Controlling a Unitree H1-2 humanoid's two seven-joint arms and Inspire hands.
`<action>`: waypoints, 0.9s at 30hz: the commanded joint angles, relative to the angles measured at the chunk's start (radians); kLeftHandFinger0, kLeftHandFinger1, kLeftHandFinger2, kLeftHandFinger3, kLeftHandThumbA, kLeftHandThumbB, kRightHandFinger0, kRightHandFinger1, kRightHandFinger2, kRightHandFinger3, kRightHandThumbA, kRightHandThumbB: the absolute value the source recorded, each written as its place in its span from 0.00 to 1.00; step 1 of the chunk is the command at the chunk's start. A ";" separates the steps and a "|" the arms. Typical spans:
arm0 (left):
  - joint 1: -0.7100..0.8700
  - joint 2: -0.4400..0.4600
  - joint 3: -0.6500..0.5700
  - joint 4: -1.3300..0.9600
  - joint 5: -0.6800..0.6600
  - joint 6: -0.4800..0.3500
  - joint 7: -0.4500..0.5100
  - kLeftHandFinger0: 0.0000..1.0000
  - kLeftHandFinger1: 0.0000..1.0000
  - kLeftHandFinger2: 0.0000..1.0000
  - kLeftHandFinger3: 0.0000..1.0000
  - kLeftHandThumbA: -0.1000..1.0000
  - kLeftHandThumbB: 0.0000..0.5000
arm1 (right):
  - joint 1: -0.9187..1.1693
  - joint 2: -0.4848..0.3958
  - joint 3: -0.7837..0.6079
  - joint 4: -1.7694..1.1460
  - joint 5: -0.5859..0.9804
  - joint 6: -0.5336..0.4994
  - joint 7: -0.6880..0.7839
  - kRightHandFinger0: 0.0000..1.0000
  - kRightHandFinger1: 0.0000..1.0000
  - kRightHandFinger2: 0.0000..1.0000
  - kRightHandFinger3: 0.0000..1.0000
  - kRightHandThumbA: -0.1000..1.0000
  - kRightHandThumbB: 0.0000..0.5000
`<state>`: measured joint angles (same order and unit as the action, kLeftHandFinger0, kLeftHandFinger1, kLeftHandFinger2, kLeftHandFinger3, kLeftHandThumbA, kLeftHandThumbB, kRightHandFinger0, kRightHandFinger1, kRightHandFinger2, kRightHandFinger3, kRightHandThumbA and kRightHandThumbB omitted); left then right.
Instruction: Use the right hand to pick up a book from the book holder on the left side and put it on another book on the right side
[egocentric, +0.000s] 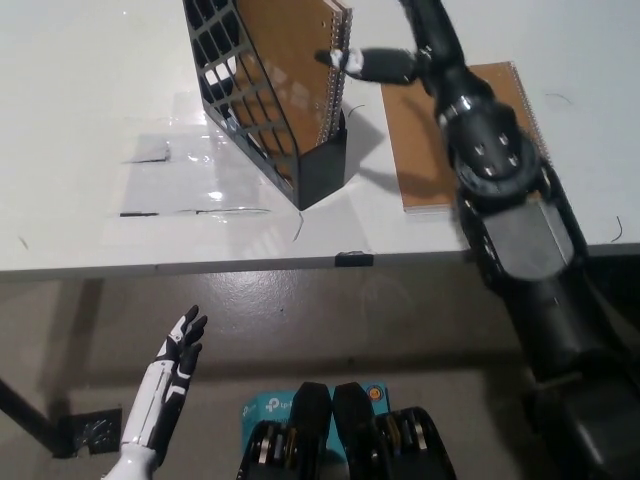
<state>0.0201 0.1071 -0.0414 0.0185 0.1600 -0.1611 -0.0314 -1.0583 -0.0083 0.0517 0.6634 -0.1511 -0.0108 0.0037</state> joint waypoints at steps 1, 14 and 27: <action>0.000 0.013 -0.007 -0.037 -0.003 -0.041 -0.007 1.00 1.00 1.00 1.00 1.00 0.14 | -0.137 0.016 -0.034 0.103 0.055 -0.004 -0.005 1.00 1.00 1.00 1.00 0.98 0.69; 0.024 0.018 -0.016 -0.053 0.007 -0.030 -0.008 1.00 1.00 1.00 1.00 0.97 0.10 | -0.193 0.057 -0.049 0.204 0.087 0.007 0.012 1.00 1.00 1.00 1.00 0.99 0.80; 0.021 0.022 -0.016 -0.056 0.017 -0.023 -0.004 1.00 1.00 1.00 1.00 1.00 0.12 | -0.193 0.073 -0.043 0.248 0.111 -0.020 0.033 1.00 1.00 1.00 1.00 0.97 0.76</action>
<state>0.0507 0.1185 -0.0531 -0.0066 0.1703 -0.1613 -0.0323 -1.1830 0.0543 0.0103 0.9091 -0.0650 -0.0052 0.0167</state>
